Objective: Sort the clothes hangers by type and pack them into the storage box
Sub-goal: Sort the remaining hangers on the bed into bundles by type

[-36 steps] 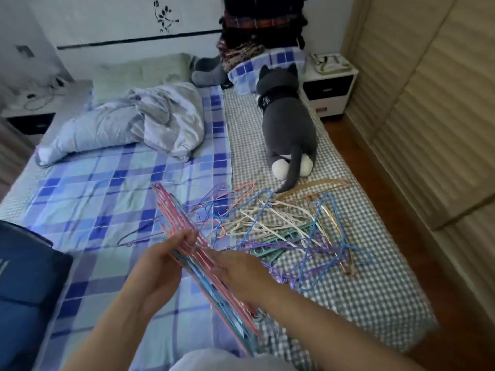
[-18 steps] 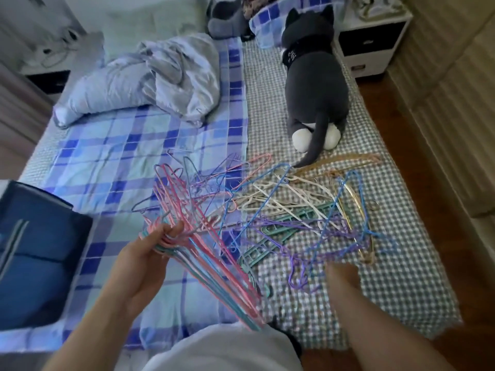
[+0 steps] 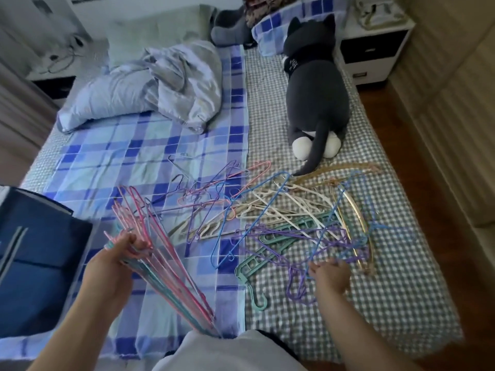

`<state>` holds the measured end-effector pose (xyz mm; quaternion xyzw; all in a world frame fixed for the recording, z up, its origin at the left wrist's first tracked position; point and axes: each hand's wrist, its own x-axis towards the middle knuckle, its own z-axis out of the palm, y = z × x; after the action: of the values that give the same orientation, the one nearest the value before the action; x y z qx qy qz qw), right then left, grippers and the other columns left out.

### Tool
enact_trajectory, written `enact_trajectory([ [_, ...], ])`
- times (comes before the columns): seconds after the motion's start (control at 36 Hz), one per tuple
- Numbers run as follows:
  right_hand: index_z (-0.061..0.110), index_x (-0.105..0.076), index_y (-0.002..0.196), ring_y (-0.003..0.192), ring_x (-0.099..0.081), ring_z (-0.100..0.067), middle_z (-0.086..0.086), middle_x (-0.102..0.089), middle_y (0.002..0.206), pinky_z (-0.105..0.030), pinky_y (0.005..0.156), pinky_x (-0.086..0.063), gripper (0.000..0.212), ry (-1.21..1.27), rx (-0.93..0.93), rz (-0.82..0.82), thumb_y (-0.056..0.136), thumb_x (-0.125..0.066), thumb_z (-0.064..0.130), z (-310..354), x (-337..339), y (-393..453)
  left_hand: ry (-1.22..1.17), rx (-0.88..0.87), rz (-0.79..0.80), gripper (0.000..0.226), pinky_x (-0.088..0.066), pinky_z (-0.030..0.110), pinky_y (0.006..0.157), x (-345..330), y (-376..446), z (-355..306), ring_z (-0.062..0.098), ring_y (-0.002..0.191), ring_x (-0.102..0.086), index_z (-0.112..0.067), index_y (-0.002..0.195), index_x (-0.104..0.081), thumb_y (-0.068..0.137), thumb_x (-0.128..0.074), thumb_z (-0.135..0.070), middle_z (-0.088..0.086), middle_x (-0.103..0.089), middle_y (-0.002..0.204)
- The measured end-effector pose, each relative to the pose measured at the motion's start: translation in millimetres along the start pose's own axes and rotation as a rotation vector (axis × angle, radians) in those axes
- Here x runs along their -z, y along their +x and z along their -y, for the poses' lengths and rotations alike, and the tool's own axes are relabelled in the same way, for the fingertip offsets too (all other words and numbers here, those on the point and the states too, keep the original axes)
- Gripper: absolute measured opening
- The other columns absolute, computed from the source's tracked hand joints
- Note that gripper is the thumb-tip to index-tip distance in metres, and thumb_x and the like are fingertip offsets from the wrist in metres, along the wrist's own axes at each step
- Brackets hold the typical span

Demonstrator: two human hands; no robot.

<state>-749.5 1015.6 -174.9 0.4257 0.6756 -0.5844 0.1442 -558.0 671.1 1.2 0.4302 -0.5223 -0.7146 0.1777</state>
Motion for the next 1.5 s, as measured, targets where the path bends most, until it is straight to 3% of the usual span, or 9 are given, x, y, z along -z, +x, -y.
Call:
enact_trajectory([
  [0.14,0.012,-0.058,0.099,0.076,-0.065,-0.028,-0.008,-0.064,0.087,-0.042,0.064,-0.057,0.017,-0.171,0.334,0.204,0.105,-0.042,0.008,15.4,1.0,-23.8,0.088,0.057,-0.076,0.024,-0.048,0.048,0.077,8.2,23.1,-6.3,0.034,0.070,-0.064,-0.010,0.076,-0.065,0.094,-0.051,-0.018,0.023,-0.061,0.081],
  [0.31,0.017,-0.062,0.107,0.080,-0.063,-0.019,0.002,-0.064,0.098,-0.031,0.059,-0.043,0.021,-0.631,0.942,0.328,0.104,-0.042,0.011,79.0,-18.4,-38.0,0.154,0.074,-0.079,0.050,-0.045,0.032,0.057,15.3,39.1,-35.5,0.029,0.075,-0.063,-0.019,0.057,-0.065,0.102,-0.043,-0.014,0.004,-0.060,0.062],
  [0.69,0.008,-0.059,0.074,0.059,-0.054,-0.035,-0.007,-0.055,0.071,-0.040,0.060,-0.033,0.024,-0.859,1.999,0.286,0.060,-0.059,-0.011,185.5,-69.3,-55.1,0.406,0.052,0.037,0.017,-0.046,0.042,0.105,44.3,17.0,-102.9,0.025,0.082,-0.065,0.007,0.084,-0.067,0.092,-0.056,-0.003,0.014,-0.069,0.080],
  [0.81,0.013,-0.059,0.070,0.057,-0.055,-0.031,-0.003,-0.057,0.067,-0.038,0.064,-0.027,0.019,-0.879,2.115,0.376,0.067,-0.041,0.008,187.9,-94.0,-86.3,0.400,0.010,0.135,0.010,-0.040,0.055,0.105,60.0,8.5,-112.0,0.037,0.089,-0.058,-0.010,0.062,-0.073,0.066,-0.074,-0.018,0.013,-0.068,0.069],
  [0.92,0.019,-0.053,0.062,0.047,-0.050,-0.024,0.002,-0.051,0.055,-0.032,0.062,-0.025,0.020,-0.927,2.139,0.567,0.062,-0.040,0.004,169.9,-132.1,-139.9,0.263,0.052,0.272,0.025,-0.040,0.061,0.110,73.0,-1.6,-123.0,0.046,0.093,-0.056,0.001,0.072,-0.068,0.089,-0.059,-0.015,0.019,-0.063,0.070],
  [1.08,0.018,-0.050,0.053,0.044,-0.049,-0.025,0.003,-0.039,0.050,-0.029,0.054,-0.039,0.040,-1.256,2.034,0.700,0.053,-0.075,-0.013,116.5,-189.1,-221.3,0.108,0.074,0.392,0.026,-0.055,0.028,0.064,92.7,-15.3,-117.1,0.023,0.064,-0.065,0.003,0.091,-0.061,0.084,-0.066,-0.022,0.013,-0.063,0.076],
  [1.31,0.025,-0.045,0.072,0.081,-0.055,-0.028,0.001,-0.040,0.065,-0.035,0.088,-0.040,0.033,-1.781,1.937,0.622,0.080,-0.061,-0.003,63.1,-216.5,-287.0,0.177,0.113,0.420,0.067,-0.034,0.060,0.114,157.3,-15.3,-87.4,0.055,0.115,-0.057,0.016,0.122,-0.059,0.096,-0.062,-0.045,0.042,-0.059,0.121],
  [1.39,0.026,-0.051,0.070,0.067,-0.054,-0.028,0.001,-0.044,0.059,-0.034,0.072,-0.039,0.040,-1.788,1.895,0.675,0.061,-0.070,-0.009,44.0,-217.1,-303.3,0.221,0.134,0.451,0.092,-0.036,0.047,0.116,177.3,-9.0,-79.4,0.032,0.102,-0.067,0.007,0.108,-0.071,0.067,-0.073,-0.076,0.027,-0.072,0.106],
  [1.5,0.020,-0.064,0.079,0.079,-0.063,-0.030,-0.005,-0.064,0.076,-0.033,0.074,-0.037,0.036,-1.950,1.766,0.644,0.060,-0.067,-0.011,17.5,-222.9,-310.9,0.288,0.167,0.538,0.061,-0.038,0.031,0.098,199.2,3.1,-70.9,0.007,0.084,-0.070,-0.024,0.077,-0.081,0.059,-0.074,-0.082,0.000,-0.077,0.085],
])
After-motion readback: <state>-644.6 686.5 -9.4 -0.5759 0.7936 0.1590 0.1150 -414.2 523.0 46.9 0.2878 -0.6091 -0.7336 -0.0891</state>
